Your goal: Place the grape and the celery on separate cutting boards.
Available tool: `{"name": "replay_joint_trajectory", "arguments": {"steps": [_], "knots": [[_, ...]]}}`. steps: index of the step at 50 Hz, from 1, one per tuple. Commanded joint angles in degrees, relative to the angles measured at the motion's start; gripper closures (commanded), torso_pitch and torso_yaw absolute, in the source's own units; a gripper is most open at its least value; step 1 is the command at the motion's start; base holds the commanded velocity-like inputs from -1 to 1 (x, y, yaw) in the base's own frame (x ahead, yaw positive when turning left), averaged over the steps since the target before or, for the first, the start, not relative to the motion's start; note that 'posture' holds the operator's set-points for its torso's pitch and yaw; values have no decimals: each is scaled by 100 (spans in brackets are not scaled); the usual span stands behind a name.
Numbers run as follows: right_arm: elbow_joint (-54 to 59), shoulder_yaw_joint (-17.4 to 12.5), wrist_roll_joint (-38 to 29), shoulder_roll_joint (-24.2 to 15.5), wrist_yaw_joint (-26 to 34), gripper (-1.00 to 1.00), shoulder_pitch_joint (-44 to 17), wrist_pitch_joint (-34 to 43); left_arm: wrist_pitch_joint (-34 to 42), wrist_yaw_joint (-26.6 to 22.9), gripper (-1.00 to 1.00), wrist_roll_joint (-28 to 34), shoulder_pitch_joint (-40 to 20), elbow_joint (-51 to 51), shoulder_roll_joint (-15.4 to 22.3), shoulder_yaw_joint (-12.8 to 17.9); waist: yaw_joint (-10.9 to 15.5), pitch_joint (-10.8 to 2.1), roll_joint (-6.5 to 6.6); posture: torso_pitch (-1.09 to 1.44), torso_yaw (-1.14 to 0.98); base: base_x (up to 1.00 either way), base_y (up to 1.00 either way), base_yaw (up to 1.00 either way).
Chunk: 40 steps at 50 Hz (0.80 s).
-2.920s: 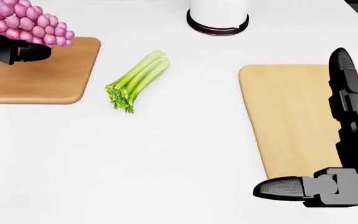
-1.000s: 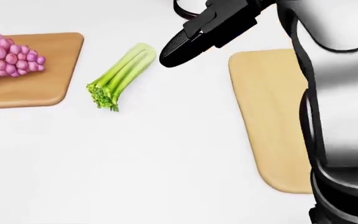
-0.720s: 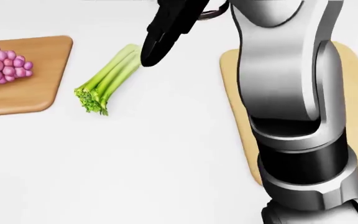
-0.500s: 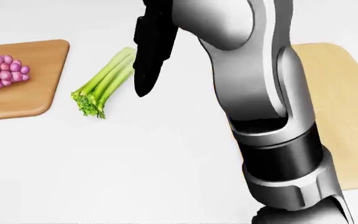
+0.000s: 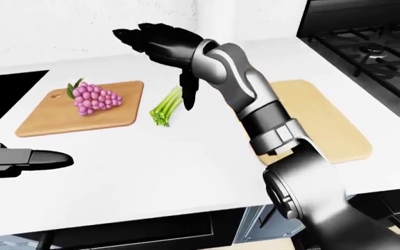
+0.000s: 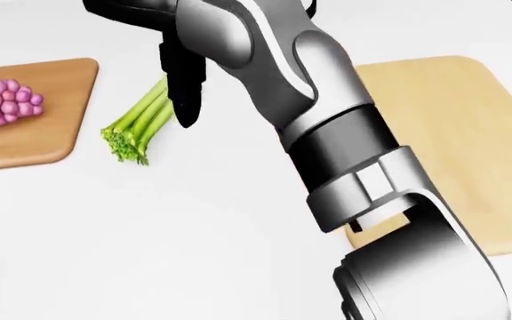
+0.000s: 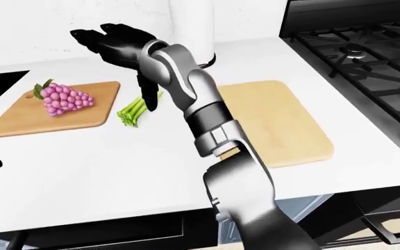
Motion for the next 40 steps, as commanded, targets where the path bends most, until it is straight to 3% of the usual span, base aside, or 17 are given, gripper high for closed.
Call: {"name": "replay_joint_trajectory", "arguments": {"steps": [1,16,31,40], "knots": [[-115,-68,-87,-53,-104,-100,-203,-107,-168,138,-100,-54,-59,-24,101,81,-11,-141,53,0,0,0,0,0],[619,-68,-432,90,-446,-100,-375,-267,-84,493,-100,-650,-45,-24,304,353,0,-150,88,0,0,0,0,0],[1216,-15,-599,363,-878,-100,-482,-279,-285,541,-100,-669,184,-24,234,429,-3,-164,115,0,0,0,0,0],[1395,18,-582,522,-1012,-77,-498,-239,-371,484,-100,-634,289,-24,178,484,-5,-166,120,0,0,0,0,0]]}}
